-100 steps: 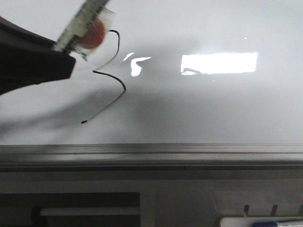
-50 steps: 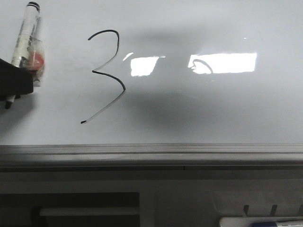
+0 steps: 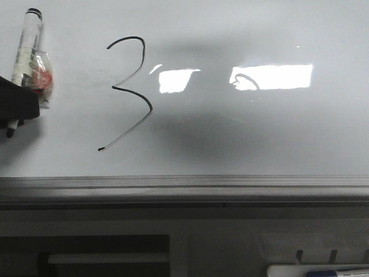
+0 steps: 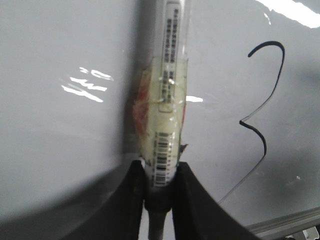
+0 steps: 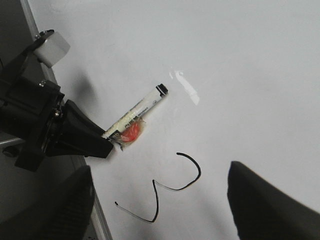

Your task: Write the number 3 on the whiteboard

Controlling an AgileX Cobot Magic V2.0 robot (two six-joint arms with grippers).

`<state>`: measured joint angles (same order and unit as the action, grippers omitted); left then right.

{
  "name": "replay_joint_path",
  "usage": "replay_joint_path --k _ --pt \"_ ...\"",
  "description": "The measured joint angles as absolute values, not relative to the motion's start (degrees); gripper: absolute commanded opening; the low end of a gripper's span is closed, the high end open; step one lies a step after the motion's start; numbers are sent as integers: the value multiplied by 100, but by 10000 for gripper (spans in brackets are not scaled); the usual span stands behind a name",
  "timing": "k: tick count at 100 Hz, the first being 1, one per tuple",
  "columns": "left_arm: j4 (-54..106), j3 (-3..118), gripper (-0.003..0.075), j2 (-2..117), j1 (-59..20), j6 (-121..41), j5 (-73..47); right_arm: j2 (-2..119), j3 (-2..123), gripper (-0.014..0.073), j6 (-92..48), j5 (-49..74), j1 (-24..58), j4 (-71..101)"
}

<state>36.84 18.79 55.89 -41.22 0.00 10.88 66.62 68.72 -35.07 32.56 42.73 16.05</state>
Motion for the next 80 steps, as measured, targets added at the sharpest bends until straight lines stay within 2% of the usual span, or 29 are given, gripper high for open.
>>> replay_joint_path --k 24,34,46,53,80 --pt "3706 1879 2 5589 -4122 0 1075 6662 6872 491 -3507 3256 4273 1614" --pt "3706 1879 90 5589 -4122 0 1075 6662 6872 491 -3507 3256 4273 1614" --pt "3706 1879 237 5589 -4122 0 1075 6662 6872 491 -3507 3256 4273 1614" --pt "3706 1879 283 5589 -4122 0 1117 6662 6872 491 -3507 3261 4273 1614" --pt "3679 1879 295 5576 -4122 0 1225 6662 6872 491 -3507 3261 4273 1614"
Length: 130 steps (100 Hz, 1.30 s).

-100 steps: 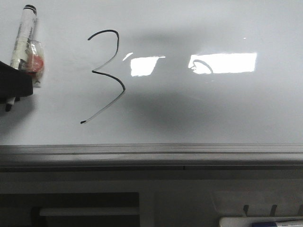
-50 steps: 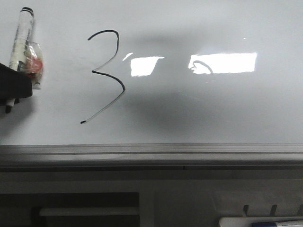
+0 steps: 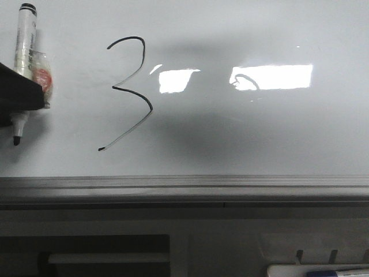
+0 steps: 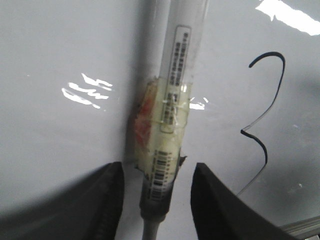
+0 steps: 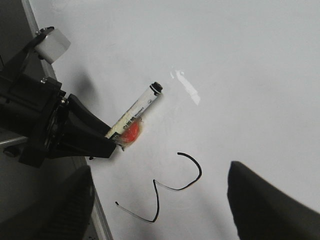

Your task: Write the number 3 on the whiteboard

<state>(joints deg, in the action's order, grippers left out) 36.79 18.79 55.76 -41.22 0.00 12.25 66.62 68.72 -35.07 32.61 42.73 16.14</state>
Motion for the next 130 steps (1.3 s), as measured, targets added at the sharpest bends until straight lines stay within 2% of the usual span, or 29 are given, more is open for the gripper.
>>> replay_joint_path --k 12,19,28,34,47,70,99,116,130 --pt "3445 1879 295 5383 -4122 0 1301 6662 6872 466 -3507 3283 4273 1614" --pt "3254 1879 294 5176 -4122 0 1346 6662 6872 370 -3496 3329 4273 1614" --pt "3044 1879 285 4849 -4122 0 1371 6638 6872 129 -3393 3369 4273 1614" --pt "2882 1879 220 4629 -4122 0 1371 6598 6872 -67 -3359 3408 4273 1614" --pt "2344 1879 -24 4105 -4122 0 1371 6358 6798 -61 -3315 3435 4273 1614" --pt "1011 1879 -21 3297 -4122 0 1205 5265 5821 -61 -3314 2929 4273 1614" --pt "508 1879 -21 2467 -4122 0 183 2685 3117 -61 -3314 1093 4273 1659" --pt "476 1879 -21 2225 -4122 0 0 1482 1947 -61 -3314 950 4273 1671" --pt "476 1879 -21 2216 -4122 0 0 939 1407 -61 -3314 940 4273 1671"
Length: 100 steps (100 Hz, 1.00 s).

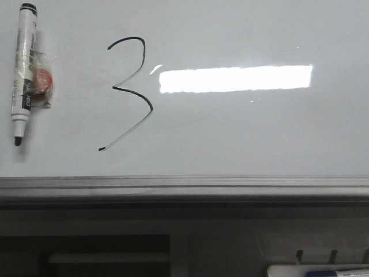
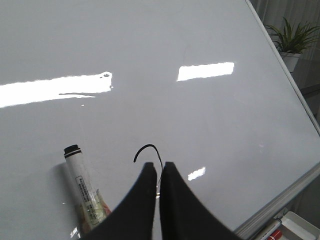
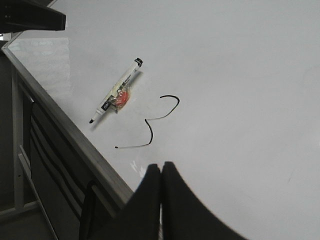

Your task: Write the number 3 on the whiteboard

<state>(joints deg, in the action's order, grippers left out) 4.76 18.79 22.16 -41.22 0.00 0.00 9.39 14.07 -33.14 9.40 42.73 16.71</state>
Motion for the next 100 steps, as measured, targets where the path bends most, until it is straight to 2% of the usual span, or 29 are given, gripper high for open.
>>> replay_joint_path --k 23,100 --pt "476 1879 -21 2216 -4122 0 0 809 1030 -61 -3314 942 4273 1671" --pt "476 1879 -20 2128 -4111 0 0 804 1006 -61 -3301 969 4273 1671"
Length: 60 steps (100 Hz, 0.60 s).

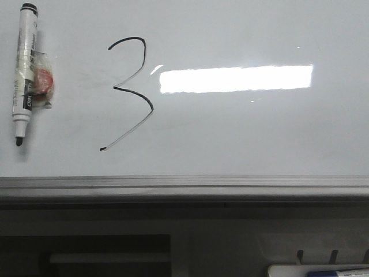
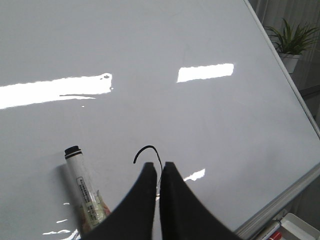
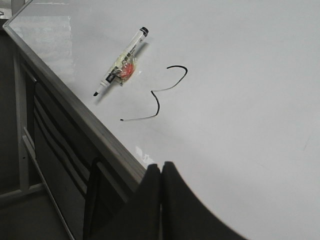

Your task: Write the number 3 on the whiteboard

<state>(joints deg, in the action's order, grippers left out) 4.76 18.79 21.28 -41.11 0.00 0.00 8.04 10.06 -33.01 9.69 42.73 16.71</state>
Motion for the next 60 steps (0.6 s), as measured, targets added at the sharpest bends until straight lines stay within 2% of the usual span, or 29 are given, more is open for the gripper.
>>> replay_joint_path --k 21,60 --pt "197 1514 -20 1702 -3525 0 0 804 1006 -61 -3301 969 4273 1671" --pt "0 278 -20 172 -1135 0 -251 804 1006 -61 -3309 969 4273 1671"
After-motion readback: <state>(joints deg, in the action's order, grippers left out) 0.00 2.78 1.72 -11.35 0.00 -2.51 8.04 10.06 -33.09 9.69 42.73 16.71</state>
